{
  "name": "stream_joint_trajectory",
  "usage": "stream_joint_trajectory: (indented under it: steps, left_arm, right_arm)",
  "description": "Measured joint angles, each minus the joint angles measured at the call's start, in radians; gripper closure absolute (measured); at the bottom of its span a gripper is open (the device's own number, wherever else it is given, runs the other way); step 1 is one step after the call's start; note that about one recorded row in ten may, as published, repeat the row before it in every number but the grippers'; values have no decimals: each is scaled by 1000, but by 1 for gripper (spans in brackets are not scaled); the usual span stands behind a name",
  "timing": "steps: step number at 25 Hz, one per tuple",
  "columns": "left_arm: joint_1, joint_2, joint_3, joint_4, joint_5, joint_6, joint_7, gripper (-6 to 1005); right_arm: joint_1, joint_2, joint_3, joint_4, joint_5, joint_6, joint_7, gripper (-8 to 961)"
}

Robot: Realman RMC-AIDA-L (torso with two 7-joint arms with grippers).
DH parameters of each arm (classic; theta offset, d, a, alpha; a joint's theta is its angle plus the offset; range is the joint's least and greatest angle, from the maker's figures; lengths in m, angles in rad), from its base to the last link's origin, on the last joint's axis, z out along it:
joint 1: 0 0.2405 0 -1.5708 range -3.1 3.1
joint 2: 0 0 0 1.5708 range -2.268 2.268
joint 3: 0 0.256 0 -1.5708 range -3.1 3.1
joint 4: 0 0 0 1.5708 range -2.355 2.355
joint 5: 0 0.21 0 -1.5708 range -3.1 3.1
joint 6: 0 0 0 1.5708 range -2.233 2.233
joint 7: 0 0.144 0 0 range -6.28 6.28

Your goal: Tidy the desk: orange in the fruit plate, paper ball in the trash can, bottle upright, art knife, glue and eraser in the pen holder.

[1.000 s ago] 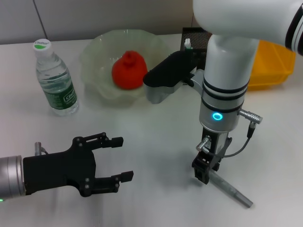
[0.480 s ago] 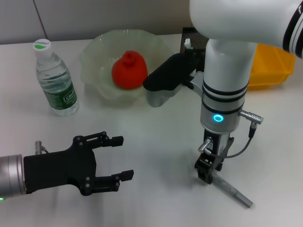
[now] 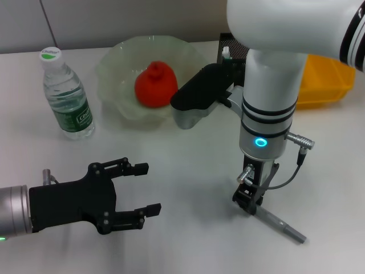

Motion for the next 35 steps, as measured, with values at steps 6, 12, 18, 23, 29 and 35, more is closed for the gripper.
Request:
stream_joint_trajectory:
  steps: [6,12,18,23,29,35]
  left_arm:
    - [-2,0,0,-4,0,-6,0,210]
    - [-1,0,0,-4,0,-6,0,210]
    - [2,0,0,-4,0,-5,0,210]
    - [4,0,0,-4,-2,-4,0,210]
    - [4,0,0,-4,-5,-1,-1,210]
    - [1,-1,0,-5,-5,-2,-5,210]
  right_arm:
    - [-5,0,-8,-53,-5,-22,0,795]
    - [-58,-9,106,-236,-132,-132,0,796]
    - [-132,-13,301,-495,-333,-250,-26,797]
    - [-159,-31,500,-634,-408,-299,-115,798]
    - [-164,-54,668,-693,-445,-269,-198,798]
    - [-167,-79,843,-709,-438,-153,-312,798]
